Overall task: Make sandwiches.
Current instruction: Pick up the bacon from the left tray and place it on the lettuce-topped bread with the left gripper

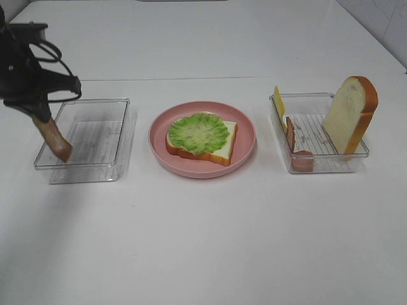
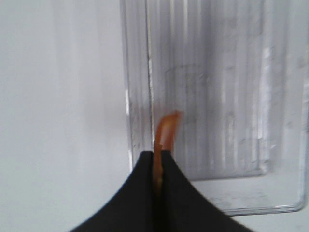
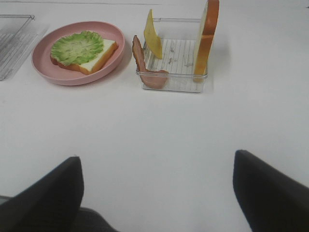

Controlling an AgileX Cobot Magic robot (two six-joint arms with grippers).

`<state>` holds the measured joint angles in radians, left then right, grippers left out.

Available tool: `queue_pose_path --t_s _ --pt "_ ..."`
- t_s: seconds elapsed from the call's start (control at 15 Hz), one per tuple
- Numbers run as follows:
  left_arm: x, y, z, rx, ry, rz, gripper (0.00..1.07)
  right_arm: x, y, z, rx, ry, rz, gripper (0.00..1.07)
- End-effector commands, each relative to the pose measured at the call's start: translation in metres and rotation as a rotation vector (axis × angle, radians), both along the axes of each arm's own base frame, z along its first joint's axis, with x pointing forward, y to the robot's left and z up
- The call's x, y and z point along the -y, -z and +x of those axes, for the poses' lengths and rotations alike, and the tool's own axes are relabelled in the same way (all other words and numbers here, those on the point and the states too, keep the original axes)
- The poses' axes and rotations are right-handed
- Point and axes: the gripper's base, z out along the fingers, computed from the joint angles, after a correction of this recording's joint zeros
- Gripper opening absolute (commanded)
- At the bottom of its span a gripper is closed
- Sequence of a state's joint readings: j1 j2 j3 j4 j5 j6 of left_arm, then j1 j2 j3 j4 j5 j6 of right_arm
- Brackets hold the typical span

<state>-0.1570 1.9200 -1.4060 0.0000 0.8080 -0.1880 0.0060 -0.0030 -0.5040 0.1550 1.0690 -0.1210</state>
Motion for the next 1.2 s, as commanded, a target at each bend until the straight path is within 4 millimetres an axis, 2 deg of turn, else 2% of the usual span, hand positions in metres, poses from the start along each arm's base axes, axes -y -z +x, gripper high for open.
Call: queue_pose_path --t_s 0.07,0.13,0.2,0.47,0.67,0.73,0.87,1.2 --pt "0.010 -0.028 0.007 0.069 0.020 -0.110 0.00 0.000 0.000 -0.002 0.021 0.003 0.007 0.80" --pt "0.026 -0.051 0.018 0.160 0.083 -0.258 0.00 0.000 0.000 -0.002 0.021 0.003 0.007 0.80" --pt "0.035 -0.061 0.023 0.208 0.108 -0.346 0.00 0.000 0.000 -0.002 0.021 0.003 0.007 0.80" --pt "0.061 -0.064 0.044 0.274 0.146 -0.630 0.00 0.000 0.000 -0.002 0.021 0.003 0.007 0.80" --pt "0.088 -0.049 0.056 0.254 0.189 -0.736 0.00 0.000 0.000 -0.002 0.021 0.003 0.007 0.80" --pt "0.113 -0.032 0.062 0.217 0.225 -0.754 0.00 0.000 0.000 -0.002 0.021 0.003 0.007 0.80" --pt "0.138 -0.011 0.067 0.160 0.259 -0.785 0.00 0.000 0.000 -0.002 0.021 0.003 0.007 0.80" --pt "0.177 0.025 0.073 0.050 0.276 -0.913 0.00 0.000 0.000 -0.002 0.021 0.003 0.007 0.80"
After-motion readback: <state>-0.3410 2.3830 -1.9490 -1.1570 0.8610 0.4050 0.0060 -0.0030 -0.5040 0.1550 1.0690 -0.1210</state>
